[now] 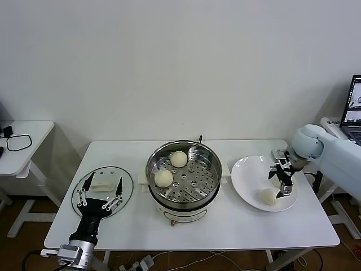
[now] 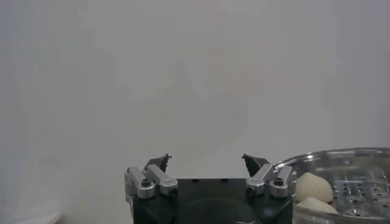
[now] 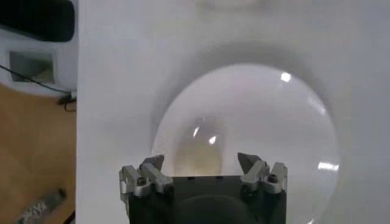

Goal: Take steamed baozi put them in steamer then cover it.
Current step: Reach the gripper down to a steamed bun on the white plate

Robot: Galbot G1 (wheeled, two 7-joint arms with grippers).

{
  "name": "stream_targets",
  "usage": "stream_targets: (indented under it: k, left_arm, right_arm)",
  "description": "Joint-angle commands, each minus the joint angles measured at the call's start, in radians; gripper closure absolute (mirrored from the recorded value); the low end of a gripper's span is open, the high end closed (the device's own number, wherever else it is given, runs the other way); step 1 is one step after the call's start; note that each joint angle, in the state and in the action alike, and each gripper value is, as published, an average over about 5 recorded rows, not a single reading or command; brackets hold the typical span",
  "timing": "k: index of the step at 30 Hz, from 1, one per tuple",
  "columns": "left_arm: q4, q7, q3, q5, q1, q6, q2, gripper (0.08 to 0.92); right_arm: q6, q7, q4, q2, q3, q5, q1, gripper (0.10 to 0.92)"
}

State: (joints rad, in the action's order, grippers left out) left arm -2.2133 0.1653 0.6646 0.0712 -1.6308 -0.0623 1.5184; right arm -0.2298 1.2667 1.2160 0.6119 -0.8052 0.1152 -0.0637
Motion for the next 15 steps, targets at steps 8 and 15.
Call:
stream_targets:
  k: [8,15]
  left_arm:
    - [0.006,0.000,0.006,0.003,0.001,-0.001,0.001,0.177]
    - [0.006,-0.001,0.004,0.005,0.002,0.000,0.002,0.177]
  right_arm:
    - [0.042,-0.016,-0.128,0.067,0.153,0.132,0.157,0.203]
    - [0.046,-0.028,-0.138,0.090,0.180,0.147,0.185,0.203]
